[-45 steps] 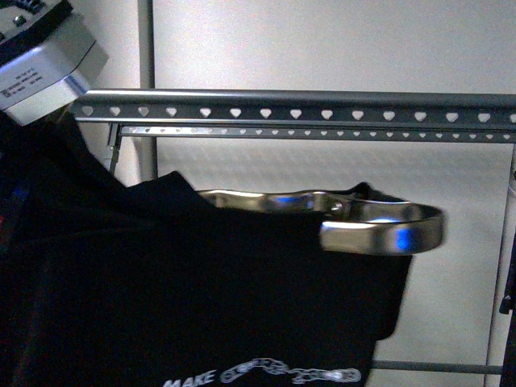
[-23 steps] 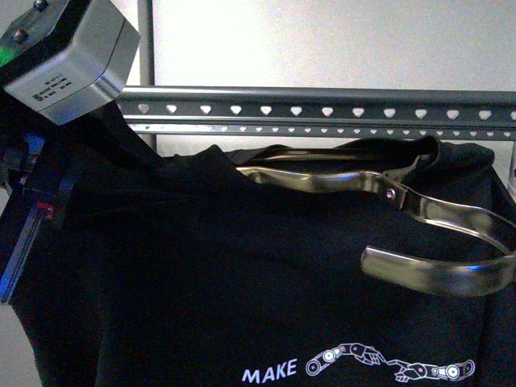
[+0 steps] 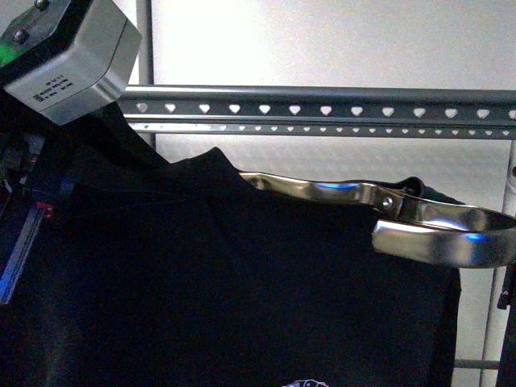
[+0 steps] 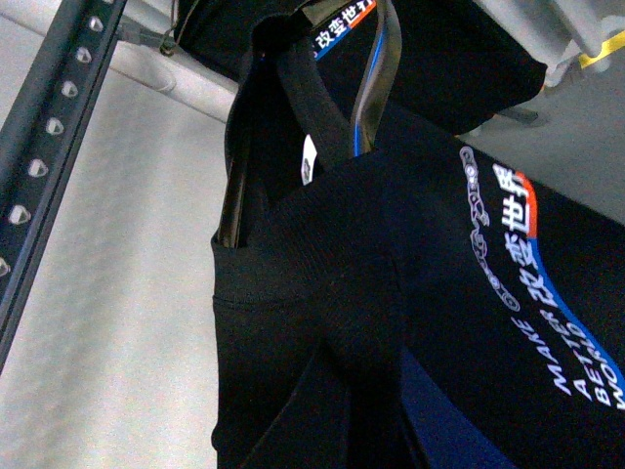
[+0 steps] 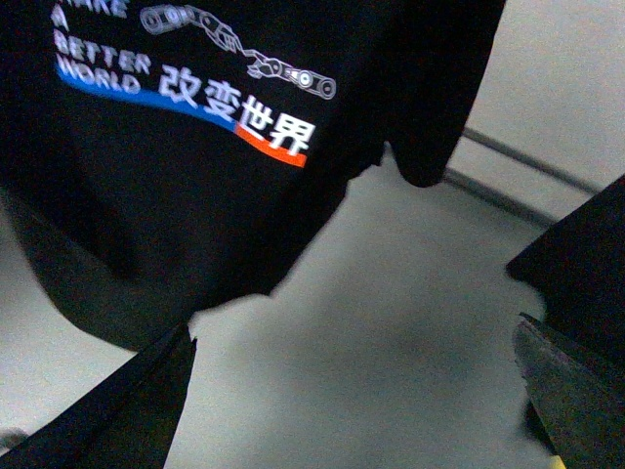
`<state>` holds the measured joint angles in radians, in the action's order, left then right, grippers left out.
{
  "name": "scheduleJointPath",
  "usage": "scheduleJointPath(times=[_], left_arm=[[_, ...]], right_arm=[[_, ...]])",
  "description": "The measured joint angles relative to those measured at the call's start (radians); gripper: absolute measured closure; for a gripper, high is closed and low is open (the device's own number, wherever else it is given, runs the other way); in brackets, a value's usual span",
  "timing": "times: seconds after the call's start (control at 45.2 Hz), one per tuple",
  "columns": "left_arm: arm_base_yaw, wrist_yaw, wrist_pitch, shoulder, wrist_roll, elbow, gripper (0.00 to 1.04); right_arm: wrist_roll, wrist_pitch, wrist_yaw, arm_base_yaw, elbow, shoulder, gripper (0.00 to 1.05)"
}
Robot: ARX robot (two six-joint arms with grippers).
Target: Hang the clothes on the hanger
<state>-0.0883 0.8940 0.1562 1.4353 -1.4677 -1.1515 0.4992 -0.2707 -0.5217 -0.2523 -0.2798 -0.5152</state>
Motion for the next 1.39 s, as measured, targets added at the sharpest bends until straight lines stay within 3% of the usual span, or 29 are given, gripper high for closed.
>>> scheduleJointPath(times=[0.133, 0.177, 0.31, 0.597, 0.907, 1.15, 1.393], left_arm=[[0.003, -0.003, 0.0, -0.001, 0.0, 0.0, 1.0], [0.004, -0.003, 0.0, -0.001, 0.0, 0.0, 1.0], [0.001, 0.0, 0.0, -0.001, 0.0, 0.0, 1.0], [0.001, 0.0, 0.0, -0.001, 0.0, 0.0, 1.0], [0.001, 0.0, 0.0, -0.001, 0.0, 0.0, 1.0], [0.001, -0.003, 0.0, -0.001, 0.0, 0.001, 1.0], [0.003, -0.003, 0.0, -0.002, 0.0, 0.001, 1.0]], right_arm=[[0.628, 0.286, -0.039, -0.039, -0.268, -0.425, 0.07], [0.785, 0.294, -0.069, -0.029, -0.343, -0.505, 0.07], [0.969, 0.249, -0.162, 0.035, -0.501, -0.646, 0.07], [0.863, 0.333, -0.092, 0.18, -0.729, -0.859, 0.07], [0.764, 0.397, -0.011, 0.244, -0.898, -1.044, 0.09], [0.662, 0.47, 0.028, 0.276, -0.941, -1.143, 0.58], [0.639, 0.524, 0.0, 0.28, -0.919, -1.149, 0.95]])
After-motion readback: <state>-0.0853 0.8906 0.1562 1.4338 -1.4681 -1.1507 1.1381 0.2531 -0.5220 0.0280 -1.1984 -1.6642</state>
